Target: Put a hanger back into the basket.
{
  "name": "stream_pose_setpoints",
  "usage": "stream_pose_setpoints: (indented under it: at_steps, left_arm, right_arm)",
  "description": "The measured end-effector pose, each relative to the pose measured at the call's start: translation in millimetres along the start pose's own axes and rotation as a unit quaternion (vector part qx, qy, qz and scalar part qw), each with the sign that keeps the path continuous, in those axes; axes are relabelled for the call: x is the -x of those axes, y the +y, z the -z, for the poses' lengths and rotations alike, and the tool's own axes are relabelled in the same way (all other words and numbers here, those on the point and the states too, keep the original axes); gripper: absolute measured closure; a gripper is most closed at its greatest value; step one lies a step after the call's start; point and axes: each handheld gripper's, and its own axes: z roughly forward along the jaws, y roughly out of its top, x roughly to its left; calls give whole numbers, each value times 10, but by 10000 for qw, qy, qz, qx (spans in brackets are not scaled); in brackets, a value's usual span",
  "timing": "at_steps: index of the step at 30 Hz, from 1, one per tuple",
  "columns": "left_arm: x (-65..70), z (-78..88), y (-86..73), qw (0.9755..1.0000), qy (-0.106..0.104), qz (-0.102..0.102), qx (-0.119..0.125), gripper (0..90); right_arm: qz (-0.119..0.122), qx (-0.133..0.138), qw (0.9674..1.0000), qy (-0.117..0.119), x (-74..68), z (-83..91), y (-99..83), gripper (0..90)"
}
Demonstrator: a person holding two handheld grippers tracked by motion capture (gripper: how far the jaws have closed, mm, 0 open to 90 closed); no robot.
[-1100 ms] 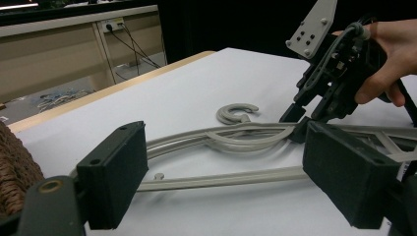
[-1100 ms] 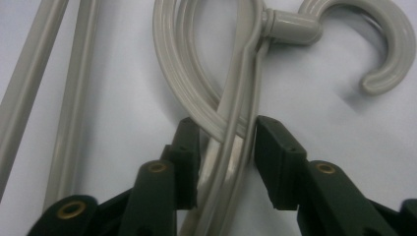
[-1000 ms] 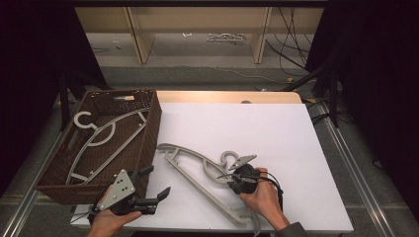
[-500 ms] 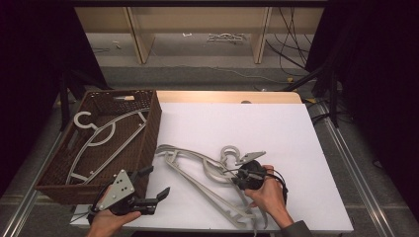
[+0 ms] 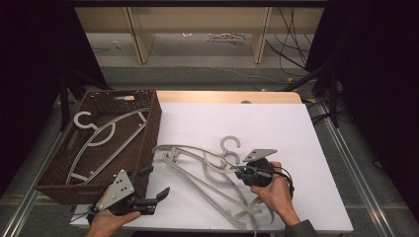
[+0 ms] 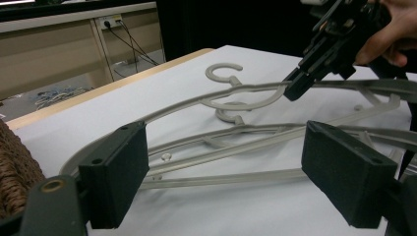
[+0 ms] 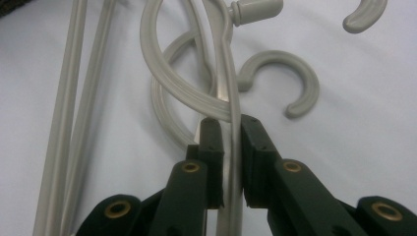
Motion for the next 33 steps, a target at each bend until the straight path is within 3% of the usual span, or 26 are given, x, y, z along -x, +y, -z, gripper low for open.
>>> stream_pose_setpoints:
  at_steps: [1, 2, 3, 5, 9, 10, 11, 14, 18, 25, 27, 28, 30, 33]
  left_arm:
    - [1, 0, 1, 10000, -1, 0, -1, 177]
    - [0, -2, 3, 10000, 3, 11, 4, 177]
    - [-1, -3, 1, 10000, 2, 0, -7, 177]
    - [7, -1, -7, 10000, 47, 45, -44, 177]
    - [-9, -1, 0, 10000, 38, 22, -70, 178]
    - [-11, 0, 2, 10000, 38, 34, -71, 178]
    - [-16, -3, 7, 9999, 33, 71, -79, 178]
    - [-45, -41, 39, 9996, 21, 230, -156, 179]
    - [-19, -117, 108, 9994, 11, 267, -197, 185]
    - [60, -288, 263, 9989, -103, 33, -454, 200]
    - [71, -379, 310, 9983, -131, -53, -573, 203]
    - [75, -440, 338, 9979, -169, -93, -622, 203]
    - [86, -524, 375, 9973, -200, -180, -689, 212]
    - [111, -651, 441, 9947, -329, -332, -912, 226]
  right_arm:
    - [17, -78, 10000, 33, 3, 39, 7, 818]
    - [52, 67, 10000, -42, 7, 41, 0, 818]
    - [80, -2, 10000, 27, 20, 82, -2, 818]
    - [172, 164, 9997, -38, 31, 99, -23, 818]
    - [330, 151, 9993, 0, 70, 216, -53, 818]
    - [349, 290, 9990, -42, 69, 224, -67, 818]
    - [289, 174, 9994, 25, 69, 270, -68, 818]
    - [383, 207, 9990, 9, 74, 329, -87, 818]
    - [487, 270, 9984, 28, 49, 383, -115, 819]
    - [623, 269, 9976, 94, -32, 437, -134, 819]
    - [654, 355, 9972, 64, -69, 437, -148, 819]
    - [708, 252, 9970, 155, -78, 456, -147, 819]
    - [812, 247, 9963, 115, -123, 475, -160, 819]
    - [952, 216, 9951, 181, -183, 504, -171, 819]
